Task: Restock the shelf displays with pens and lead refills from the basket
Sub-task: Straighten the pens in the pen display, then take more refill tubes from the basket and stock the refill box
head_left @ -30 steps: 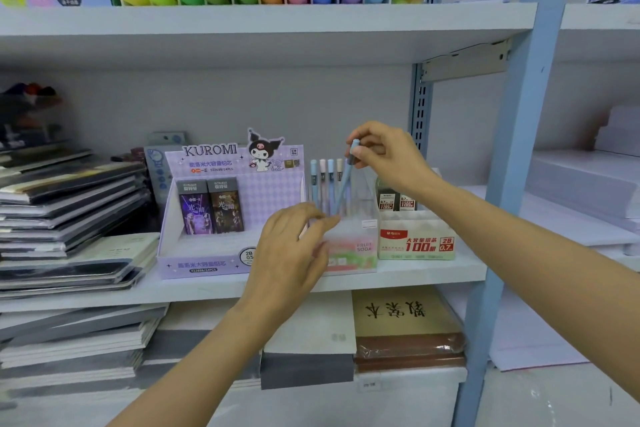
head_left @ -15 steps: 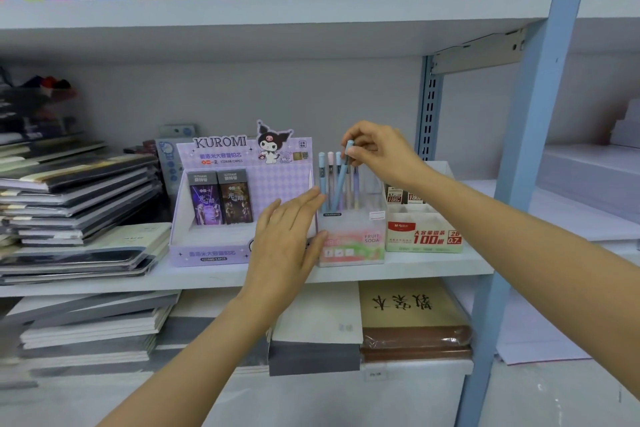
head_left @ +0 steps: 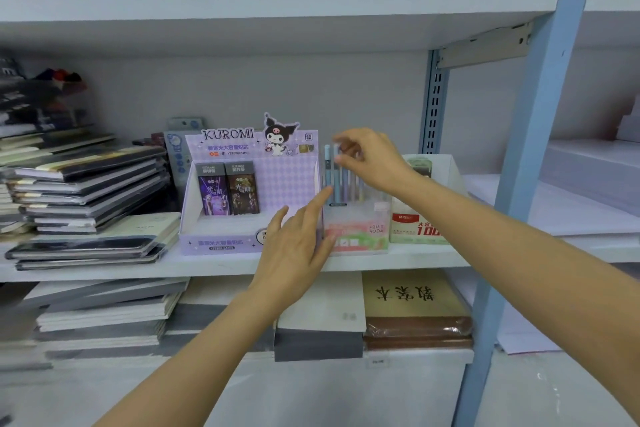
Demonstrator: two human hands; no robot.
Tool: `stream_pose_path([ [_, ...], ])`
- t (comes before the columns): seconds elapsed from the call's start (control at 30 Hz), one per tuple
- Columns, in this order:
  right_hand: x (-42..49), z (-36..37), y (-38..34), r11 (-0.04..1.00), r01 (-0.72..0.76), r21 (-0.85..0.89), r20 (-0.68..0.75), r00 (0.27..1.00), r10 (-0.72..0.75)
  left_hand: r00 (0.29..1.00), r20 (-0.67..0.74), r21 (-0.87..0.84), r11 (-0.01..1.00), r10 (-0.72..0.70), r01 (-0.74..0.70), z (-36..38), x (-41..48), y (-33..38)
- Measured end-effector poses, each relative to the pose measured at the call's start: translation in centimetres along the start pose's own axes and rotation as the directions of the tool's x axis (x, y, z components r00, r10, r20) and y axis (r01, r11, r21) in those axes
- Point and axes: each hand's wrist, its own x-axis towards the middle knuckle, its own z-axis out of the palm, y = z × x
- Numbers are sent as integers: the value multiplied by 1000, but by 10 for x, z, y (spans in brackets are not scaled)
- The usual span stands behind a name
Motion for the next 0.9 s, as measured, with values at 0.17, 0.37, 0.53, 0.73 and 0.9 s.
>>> stream_pose_path([
  [0.17, -61, -13, -35, 950, 260, 171, -256, 943, -212, 977, -205, 11, 999, 54, -53, 0, -32, 5],
  [0.37, -185, 74, -25, 924, 209, 320, 148, 952, -267, 993, -118, 106, 994, 32, -19, 59, -152, -6],
  [0.53, -268, 182, 34, 989, -60, 138, 706, 706, -56, 813, 529, 106, 969, -244, 222, 124, -284, -23],
  [0.73, -393, 272, 88, 976, -207, -63, 939, 318, 128, 348, 874, 273, 936, -338, 222, 161, -404, -36],
  [0.9, -460, 303, 98, 959, -168, -228, 882, 382, 277, 377, 881, 228, 954, -287, 194, 164, -433, -42],
])
